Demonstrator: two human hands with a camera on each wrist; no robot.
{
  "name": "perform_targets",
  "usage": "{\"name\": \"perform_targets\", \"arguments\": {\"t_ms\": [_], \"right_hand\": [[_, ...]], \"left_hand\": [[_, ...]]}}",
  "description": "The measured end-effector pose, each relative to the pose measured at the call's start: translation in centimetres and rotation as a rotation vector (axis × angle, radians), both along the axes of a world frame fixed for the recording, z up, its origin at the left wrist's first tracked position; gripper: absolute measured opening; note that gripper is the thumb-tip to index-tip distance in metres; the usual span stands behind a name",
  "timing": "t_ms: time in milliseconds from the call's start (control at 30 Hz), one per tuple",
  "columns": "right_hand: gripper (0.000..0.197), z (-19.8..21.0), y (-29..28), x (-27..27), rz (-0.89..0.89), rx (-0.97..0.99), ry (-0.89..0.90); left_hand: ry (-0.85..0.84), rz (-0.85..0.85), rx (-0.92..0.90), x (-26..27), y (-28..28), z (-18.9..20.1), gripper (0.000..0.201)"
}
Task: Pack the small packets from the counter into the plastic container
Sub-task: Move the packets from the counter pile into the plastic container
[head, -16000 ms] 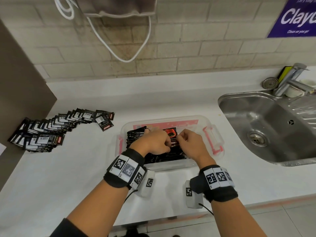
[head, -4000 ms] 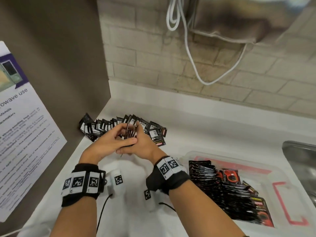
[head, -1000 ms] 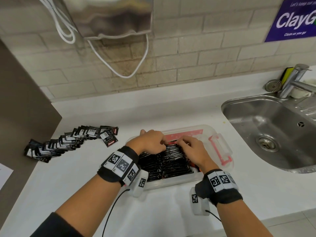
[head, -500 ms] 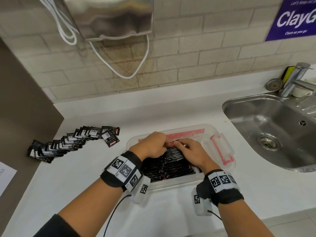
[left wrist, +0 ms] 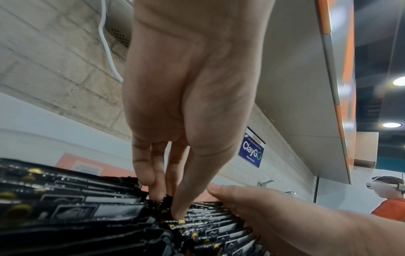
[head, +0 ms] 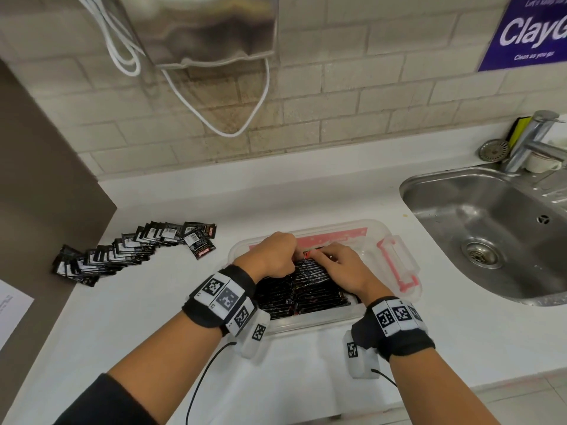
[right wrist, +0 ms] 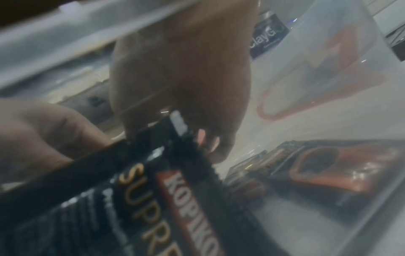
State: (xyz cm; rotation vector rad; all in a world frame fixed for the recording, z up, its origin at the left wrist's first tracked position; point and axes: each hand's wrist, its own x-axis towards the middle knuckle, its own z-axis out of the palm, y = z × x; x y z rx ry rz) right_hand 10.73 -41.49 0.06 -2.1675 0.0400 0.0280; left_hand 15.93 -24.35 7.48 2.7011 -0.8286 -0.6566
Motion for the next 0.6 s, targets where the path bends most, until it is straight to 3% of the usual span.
{"name": "perform_targets", "arguments": {"t_ms": [300,600], "right_hand": [[0.038,0.4,0.1,0.2,-0.033,0.021,-0.044],[0.026,1.2,-0.4,0.2,-0.132,0.03,-0.136]], "left_hand": [[-0.035,0.007,-0.017,0.2,0.0,0.3,0.039],[-0.086,0.01,-0.144,0.6,2.4,1.9,0.041]]}}
